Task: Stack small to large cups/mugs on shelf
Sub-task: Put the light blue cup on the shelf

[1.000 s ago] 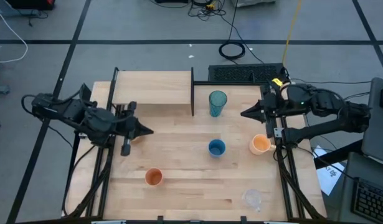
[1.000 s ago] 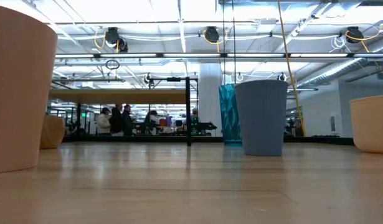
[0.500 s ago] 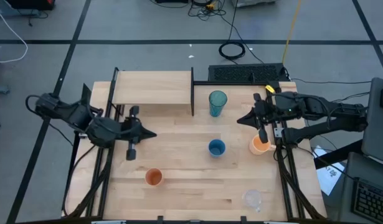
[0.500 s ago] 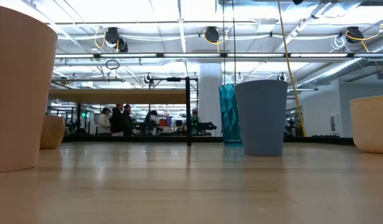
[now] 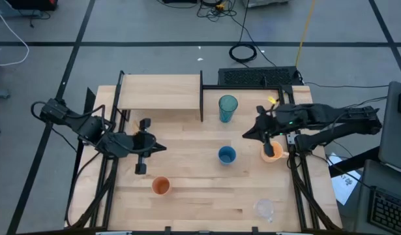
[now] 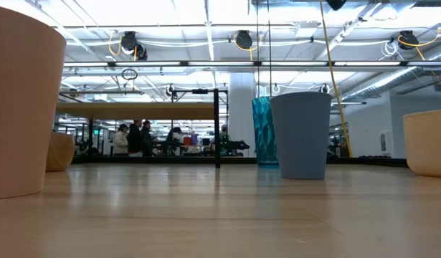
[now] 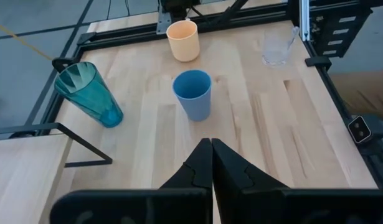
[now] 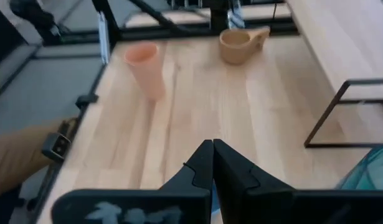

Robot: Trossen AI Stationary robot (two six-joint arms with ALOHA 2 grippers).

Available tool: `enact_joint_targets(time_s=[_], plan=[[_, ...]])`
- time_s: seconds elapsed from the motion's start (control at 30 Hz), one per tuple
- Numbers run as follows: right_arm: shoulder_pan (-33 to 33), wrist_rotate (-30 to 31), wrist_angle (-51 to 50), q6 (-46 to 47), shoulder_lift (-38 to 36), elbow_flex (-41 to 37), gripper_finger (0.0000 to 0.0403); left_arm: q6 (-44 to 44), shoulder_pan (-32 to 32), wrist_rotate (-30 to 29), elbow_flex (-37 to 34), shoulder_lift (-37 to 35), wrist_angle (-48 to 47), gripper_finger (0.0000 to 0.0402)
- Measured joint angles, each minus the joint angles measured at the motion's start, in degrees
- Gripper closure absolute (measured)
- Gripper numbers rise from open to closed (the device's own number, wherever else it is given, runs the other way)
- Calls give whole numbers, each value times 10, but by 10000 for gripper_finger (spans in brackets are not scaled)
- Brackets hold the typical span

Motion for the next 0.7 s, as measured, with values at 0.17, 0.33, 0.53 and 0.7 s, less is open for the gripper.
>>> enact_joint_targets(time_s=[0.17,0.33,0.53,0.7], plan=[[0,74,2,-48,42,0,373,1,0,0,0,0,0,401],[-3,130,8,-103,65,6,319,1,0,-1,0,2,0,401],[-19,130,-40,-110,94,56,260,10,2,-18,0,9,5,401],[-42,130,-97,-135,135,106,246,16,1,-24,0,16,7,401]])
